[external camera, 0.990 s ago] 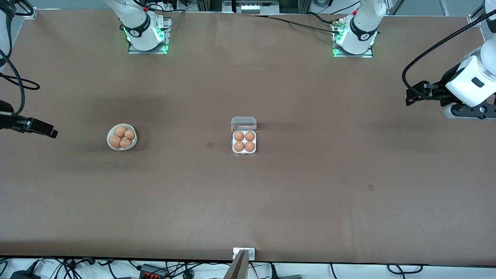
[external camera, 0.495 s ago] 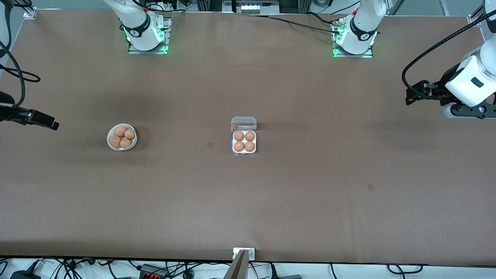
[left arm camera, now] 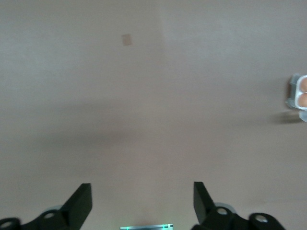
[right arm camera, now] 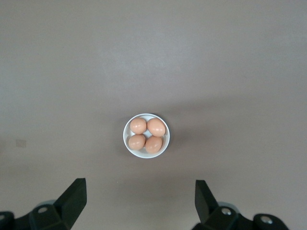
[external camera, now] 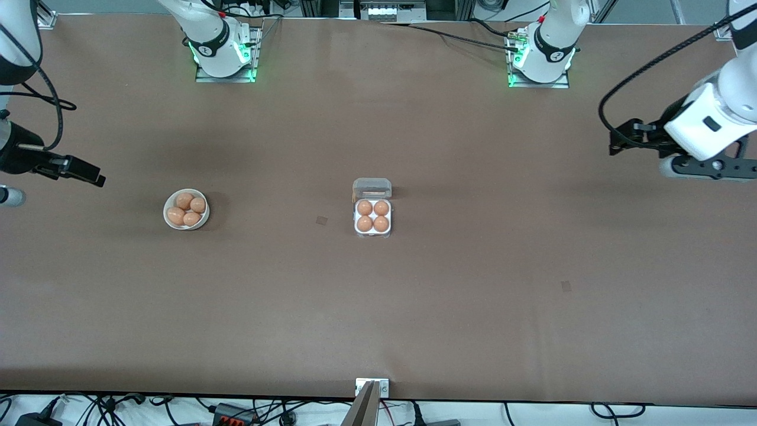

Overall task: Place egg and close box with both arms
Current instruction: 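Reach the left gripper toward the open lid of the egg box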

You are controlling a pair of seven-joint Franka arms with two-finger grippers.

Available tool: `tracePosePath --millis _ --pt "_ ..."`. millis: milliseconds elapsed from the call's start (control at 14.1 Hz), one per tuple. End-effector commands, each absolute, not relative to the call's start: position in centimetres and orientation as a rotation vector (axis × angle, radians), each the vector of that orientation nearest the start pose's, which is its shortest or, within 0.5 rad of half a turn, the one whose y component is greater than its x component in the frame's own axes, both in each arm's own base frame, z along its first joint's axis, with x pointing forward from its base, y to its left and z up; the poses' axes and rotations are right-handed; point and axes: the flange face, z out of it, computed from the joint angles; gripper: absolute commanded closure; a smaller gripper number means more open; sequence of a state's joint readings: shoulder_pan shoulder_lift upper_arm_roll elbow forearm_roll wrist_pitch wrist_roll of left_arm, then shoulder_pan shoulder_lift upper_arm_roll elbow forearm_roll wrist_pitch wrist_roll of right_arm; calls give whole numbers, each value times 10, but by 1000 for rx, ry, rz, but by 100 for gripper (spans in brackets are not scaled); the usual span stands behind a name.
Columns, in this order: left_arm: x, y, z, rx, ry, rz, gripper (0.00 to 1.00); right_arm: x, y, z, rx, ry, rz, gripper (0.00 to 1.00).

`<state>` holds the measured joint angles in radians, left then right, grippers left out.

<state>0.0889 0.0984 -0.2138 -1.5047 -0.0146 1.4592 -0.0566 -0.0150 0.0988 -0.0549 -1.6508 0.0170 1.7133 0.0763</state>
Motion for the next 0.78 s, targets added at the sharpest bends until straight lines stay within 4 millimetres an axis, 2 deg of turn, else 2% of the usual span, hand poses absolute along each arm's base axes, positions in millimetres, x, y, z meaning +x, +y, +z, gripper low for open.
tracePosePath --millis 0,141,212,283,424,566,707 --pt "564 -96 592 -3176 199 253 50 577 -34 551 -3137 226 26 0" --pt "566 -114 580 -3251 226 314 68 577 -34 552 -3137 226 22 0" --pt "567 -127 572 -3274 251 350 72 577 -37 554 -3137 226 14 0" --pt "568 -145 559 -3285 292 401 84 578 -38 557 -3139 200 5 0" --pt "569 -181 540 -3323 349 476 92 581 -37 561 -3140 183 -10 0" --pt "571 -214 517 -3345 383 535 95 581 -38 560 -3139 183 -7 0" --pt "568 -255 493 -3342 383 561 98 581 -41 560 -3132 196 -7 0"
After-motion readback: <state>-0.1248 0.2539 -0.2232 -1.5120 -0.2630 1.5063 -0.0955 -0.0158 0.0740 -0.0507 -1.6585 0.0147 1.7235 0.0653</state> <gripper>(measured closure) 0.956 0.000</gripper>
